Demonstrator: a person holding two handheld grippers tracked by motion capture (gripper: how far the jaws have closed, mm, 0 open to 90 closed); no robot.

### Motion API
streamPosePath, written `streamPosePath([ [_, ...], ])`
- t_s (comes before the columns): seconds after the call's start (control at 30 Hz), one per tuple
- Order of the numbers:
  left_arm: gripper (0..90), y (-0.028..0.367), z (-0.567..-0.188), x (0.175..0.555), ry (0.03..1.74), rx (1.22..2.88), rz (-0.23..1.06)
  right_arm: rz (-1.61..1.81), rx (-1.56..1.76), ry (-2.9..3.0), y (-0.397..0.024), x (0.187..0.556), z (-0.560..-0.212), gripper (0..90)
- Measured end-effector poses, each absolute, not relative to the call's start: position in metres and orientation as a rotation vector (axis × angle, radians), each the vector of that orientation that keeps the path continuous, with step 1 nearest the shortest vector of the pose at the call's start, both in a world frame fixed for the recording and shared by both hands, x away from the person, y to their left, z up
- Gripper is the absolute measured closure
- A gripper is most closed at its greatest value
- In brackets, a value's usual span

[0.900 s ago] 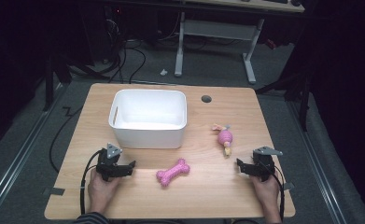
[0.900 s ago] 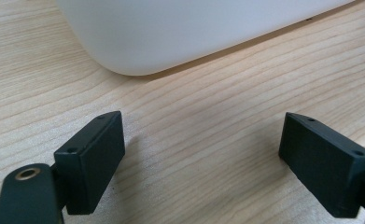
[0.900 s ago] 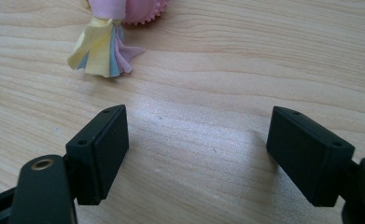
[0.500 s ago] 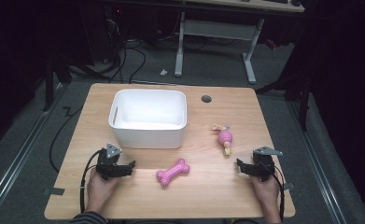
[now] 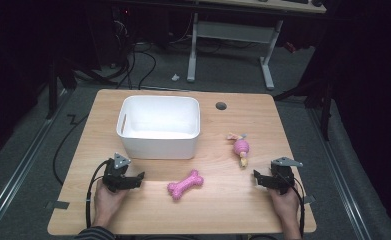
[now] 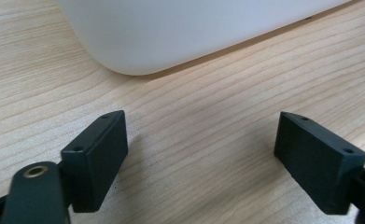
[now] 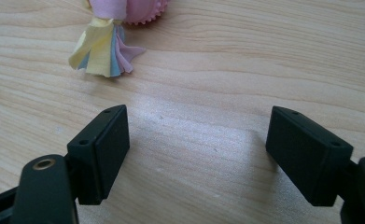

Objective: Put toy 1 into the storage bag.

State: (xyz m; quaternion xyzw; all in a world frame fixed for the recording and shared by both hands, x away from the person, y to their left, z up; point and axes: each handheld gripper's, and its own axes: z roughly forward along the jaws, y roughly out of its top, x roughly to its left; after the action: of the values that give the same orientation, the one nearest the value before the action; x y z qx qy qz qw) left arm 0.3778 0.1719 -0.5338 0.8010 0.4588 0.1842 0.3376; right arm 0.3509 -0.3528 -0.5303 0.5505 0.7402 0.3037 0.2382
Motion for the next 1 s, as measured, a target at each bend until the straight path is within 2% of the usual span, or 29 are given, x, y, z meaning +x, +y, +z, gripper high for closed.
streamPosePath([
  [0.33, 23.6, 0.172, -0.525, 0.37, 1.169, 2.1, 0.474, 0.832, 1.508, 2.027, -0.353, 0.351, -0.53, 21.7],
  [1.0, 26.0, 0.153, -0.512, 0.36, 1.113, 2.086, 0.408, 0.834, 1.511, 2.023, -0.352, 0.35, -0.53, 21.7],
])
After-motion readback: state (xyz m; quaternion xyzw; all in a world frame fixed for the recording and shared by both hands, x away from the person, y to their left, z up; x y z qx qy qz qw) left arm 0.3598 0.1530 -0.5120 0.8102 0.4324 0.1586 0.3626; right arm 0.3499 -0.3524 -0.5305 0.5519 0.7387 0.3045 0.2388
